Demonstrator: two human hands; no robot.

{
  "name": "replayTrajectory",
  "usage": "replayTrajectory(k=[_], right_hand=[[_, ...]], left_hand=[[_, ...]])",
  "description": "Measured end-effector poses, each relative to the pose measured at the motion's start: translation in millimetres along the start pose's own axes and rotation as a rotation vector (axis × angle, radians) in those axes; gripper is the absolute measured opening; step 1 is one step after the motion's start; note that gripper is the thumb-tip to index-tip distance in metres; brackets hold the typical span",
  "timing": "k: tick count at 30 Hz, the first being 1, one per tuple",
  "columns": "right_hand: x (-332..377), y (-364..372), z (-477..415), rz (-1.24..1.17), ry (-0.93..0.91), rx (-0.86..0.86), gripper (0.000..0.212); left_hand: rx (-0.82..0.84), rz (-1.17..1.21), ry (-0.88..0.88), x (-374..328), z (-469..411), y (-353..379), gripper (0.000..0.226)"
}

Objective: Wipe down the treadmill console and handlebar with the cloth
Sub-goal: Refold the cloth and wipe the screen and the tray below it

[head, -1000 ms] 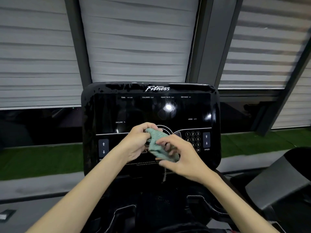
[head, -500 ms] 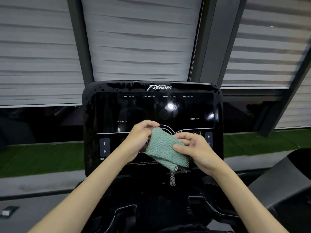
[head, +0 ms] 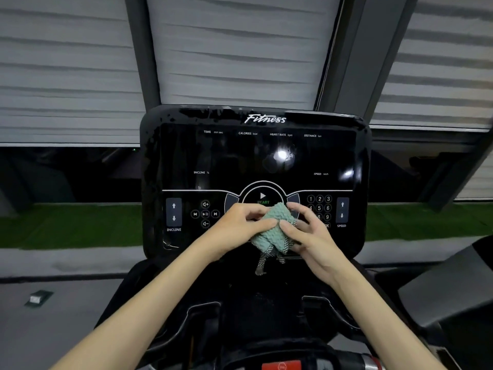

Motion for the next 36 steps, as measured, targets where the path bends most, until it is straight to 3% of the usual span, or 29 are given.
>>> replayTrajectory(k=[3, 7, 10, 14, 17, 21, 23, 27, 32, 36], right_hand=[[-12, 8, 5, -0.061, 0.063, 0.164, 0.048], [-25, -2, 6, 0.002, 0.044, 0.043, 0.038], [-42, -18, 2, 0.304, 0.031, -0.034, 0.026], [-73, -22, 0, 0.869, -0.137, 0.029, 0.029], [-95, -17, -11, 1.507, -0.333, 0.124, 0.038], [-122, -11, -26, 1.895, -0.578, 0.297, 0.054], [-136, -11, -35, 1.926, -0.603, 0.297, 0.060], [-142, -17, -38, 1.799, -0.412, 0.375, 0.033], [-141, -40, -26, 1.683, -0.238, 0.472, 0.037], [-153, -28, -35, 1.784, -0.468, 0.323, 0.044]], left_hand=[[0.010, -0.025, 0.066, 6, 4, 6, 0.020], [-0.132, -0.709, 0.415, 23, 11, -1, 0.032], [-0.148, -1.181, 0.643, 45, 16, -11, 0.045], [0.092, -1.494, 0.632, 80, 6, -12, 0.061], [0.174, -1.567, 0.643, 94, -5, -10, 0.063], [0.239, -1.608, 0.723, 102, -8, -4, 0.061], [0.231, -1.586, 0.705, 102, -6, -5, 0.060], [0.205, -1.552, 0.679, 106, -5, -7, 0.059], [0.176, -1.479, 0.675, 107, -6, -7, 0.057], [0.154, -1.462, 0.684, 106, -6, -8, 0.055]])
Point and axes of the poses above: each hand's wrist, its own z-axis away from the middle knuckle, its own y-axis out of the palm, x = y × z, the point moved 4 cm from there along -z, towards the middle knuckle, and after that the axes turned 11 degrees about y, right-handed, at the moved point
